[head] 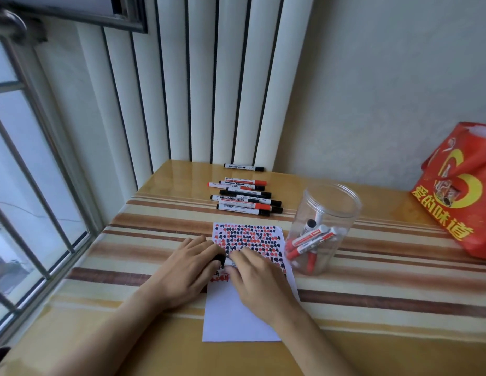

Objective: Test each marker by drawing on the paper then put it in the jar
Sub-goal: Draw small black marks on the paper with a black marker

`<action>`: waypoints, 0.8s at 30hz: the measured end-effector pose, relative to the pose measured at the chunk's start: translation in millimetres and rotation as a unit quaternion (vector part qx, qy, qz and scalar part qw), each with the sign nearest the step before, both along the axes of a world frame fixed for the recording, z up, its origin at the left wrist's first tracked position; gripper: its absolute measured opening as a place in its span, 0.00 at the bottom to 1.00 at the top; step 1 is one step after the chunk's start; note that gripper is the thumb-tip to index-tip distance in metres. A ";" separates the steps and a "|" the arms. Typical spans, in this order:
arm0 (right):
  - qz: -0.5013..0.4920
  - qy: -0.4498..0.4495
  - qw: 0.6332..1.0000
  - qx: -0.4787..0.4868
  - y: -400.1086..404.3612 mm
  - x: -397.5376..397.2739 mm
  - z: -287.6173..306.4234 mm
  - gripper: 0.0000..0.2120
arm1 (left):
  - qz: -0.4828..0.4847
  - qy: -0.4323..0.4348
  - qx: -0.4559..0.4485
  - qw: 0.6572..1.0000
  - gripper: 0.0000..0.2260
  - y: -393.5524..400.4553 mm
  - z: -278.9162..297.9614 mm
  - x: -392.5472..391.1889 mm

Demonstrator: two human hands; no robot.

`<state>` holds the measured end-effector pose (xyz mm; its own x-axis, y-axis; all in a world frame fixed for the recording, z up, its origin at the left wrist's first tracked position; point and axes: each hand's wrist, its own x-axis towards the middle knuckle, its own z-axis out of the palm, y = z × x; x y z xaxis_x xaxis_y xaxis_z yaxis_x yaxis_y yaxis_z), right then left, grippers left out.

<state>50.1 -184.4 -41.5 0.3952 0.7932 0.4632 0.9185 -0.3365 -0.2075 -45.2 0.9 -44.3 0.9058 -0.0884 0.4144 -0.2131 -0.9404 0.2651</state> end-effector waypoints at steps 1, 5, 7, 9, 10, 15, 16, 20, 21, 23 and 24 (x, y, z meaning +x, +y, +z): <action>-0.007 -0.031 0.999 0.001 0.4 -0.4 -0.4 0.10 | -0.005 -0.003 0.000 1.000 0.10 0.1 -0.1 0.3; -0.024 -0.115 0.993 0.022 0.5 -1.2 -6.3 0.13 | -0.006 -0.034 0.004 0.999 0.12 0.2 -2.9 2.5; -0.034 -0.127 0.991 0.021 2.9 -2.7 -9.0 0.16 | 0.000 -0.051 0.001 0.999 0.11 0.9 -5.1 2.6; -0.044 -0.132 0.990 0.020 3.8 -3.8 -10.0 0.18 | 0.002 -0.062 0.002 0.998 0.09 1.5 -6.5 2.4; -0.052 -0.130 0.990 0.024 3.0 -3.6 -9.1 0.18 | 0.005 -0.068 0.000 0.998 0.09 2.0 -6.3 2.0; -0.101 -0.097 0.989 0.051 -6.3 -1.2 -4.3 0.22 | 0.046 -0.095 -0.047 0.993 0.15 6.0 -0.4 0.7; -0.102 -0.077 0.990 0.054 -6.3 -2.2 -4.1 0.23 | 0.040 -0.086 -0.040 0.995 0.13 5.1 -0.9 1.3; -0.092 0.032 0.991 0.095 -3.9 -5.2 -4.2 0.19 | 0.056 -0.059 -0.018 0.997 0.07 4.4 -6.5 6.2; -0.088 0.051 0.990 0.101 -4.1 -4.1 -5.2 0.16 | 0.072 -0.057 -0.022 0.996 0.07 5.3 -7.4 8.5; -0.086 0.074 0.988 0.102 -3.9 -1.1 -6.3 0.12 | 0.104 -0.045 -0.042 0.993 0.08 6.9 -8.3 13.3; -0.089 0.077 0.987 0.108 -3.5 0.2 -6.6 0.11 | 0.115 -0.034 -0.057 0.991 0.09 7.7 -8.6 15.9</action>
